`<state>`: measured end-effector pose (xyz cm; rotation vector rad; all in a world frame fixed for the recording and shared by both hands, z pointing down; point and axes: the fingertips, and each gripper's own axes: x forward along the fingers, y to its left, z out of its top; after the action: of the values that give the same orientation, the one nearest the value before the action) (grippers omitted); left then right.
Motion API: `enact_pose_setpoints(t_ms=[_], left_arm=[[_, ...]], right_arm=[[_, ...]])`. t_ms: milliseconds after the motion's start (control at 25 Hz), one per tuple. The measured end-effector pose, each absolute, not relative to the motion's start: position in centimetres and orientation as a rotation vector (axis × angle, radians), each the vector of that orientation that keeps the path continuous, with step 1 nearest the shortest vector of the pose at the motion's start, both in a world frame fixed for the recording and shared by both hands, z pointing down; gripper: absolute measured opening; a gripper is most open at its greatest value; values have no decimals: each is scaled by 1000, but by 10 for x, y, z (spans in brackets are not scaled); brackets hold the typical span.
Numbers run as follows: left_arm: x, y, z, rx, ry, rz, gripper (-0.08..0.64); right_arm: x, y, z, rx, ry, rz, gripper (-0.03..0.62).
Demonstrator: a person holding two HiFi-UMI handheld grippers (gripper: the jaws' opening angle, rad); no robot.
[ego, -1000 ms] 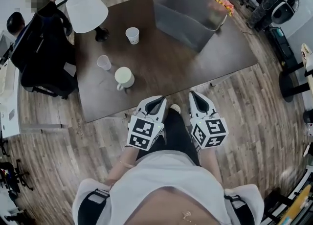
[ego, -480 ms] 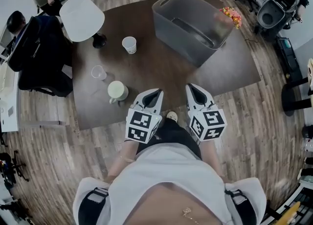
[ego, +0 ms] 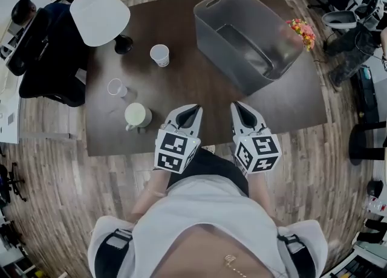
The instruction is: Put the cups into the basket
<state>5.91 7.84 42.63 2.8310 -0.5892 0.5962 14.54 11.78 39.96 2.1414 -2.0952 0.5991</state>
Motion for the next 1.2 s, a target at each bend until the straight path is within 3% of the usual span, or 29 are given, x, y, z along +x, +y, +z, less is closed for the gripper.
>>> enact_pose_setpoints(t_ms=[720,1040,1200], left_arm=[[-4,-12,402,2753,-833,574,12],[-83,-57,387,2636,-1062,556,12],[-140,-64,397,2509,-1218,542,12]], right_arm=[[92,20,399,1876,-2225,633,12],[-1,-27,384,1472,-2457,587,18],[-63,-31,409,1073,-2488,609,223]])
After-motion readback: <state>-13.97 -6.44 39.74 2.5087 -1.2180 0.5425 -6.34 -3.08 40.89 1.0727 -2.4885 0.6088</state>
